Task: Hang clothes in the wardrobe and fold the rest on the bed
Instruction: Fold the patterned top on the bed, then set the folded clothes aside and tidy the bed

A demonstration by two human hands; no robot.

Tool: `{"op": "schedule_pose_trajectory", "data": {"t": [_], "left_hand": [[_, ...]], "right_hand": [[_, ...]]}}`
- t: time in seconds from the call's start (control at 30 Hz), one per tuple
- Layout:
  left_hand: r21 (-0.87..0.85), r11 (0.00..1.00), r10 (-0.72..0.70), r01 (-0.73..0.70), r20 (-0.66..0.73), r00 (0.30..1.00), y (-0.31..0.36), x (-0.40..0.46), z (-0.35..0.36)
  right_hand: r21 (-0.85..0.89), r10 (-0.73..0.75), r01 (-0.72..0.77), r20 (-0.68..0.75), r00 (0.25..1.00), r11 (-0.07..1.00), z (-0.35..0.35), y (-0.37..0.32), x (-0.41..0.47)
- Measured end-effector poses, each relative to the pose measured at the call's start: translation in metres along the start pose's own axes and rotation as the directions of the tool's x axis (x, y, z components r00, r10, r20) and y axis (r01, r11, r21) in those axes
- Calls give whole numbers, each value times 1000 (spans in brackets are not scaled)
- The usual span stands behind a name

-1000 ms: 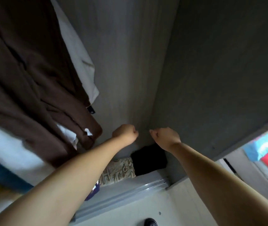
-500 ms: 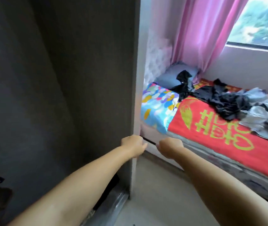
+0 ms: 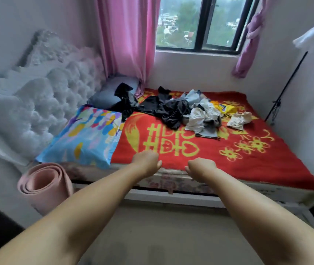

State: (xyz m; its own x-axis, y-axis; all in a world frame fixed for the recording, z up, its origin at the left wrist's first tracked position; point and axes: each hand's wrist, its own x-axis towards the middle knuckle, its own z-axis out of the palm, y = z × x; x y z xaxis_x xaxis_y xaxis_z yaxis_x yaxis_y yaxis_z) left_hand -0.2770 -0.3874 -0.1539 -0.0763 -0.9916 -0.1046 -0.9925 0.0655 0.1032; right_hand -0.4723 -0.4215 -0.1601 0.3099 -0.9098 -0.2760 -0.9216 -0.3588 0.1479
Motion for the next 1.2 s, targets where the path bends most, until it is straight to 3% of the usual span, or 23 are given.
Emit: {"op": "schedule_pose_trajectory", "data": {"t": [0.4, 0.9, 1.07, 1.2], "left_hand": [[28, 985, 163, -169, 161, 973, 99, 137, 41], [79, 959, 255, -273, 184, 949, 140, 450, 30], [39, 945, 310, -326, 217, 926, 169, 511, 48], [10, 962, 261, -274, 269, 927, 173, 558, 66]], "right_hand": [[139, 155, -182, 184, 971, 973, 61, 134, 37], [206, 317, -355, 196, 928, 912, 20, 306, 255], [196, 348, -424, 327, 878, 884, 44, 355, 300], [179, 303, -390, 378, 875, 904, 60, 386, 357]]}}
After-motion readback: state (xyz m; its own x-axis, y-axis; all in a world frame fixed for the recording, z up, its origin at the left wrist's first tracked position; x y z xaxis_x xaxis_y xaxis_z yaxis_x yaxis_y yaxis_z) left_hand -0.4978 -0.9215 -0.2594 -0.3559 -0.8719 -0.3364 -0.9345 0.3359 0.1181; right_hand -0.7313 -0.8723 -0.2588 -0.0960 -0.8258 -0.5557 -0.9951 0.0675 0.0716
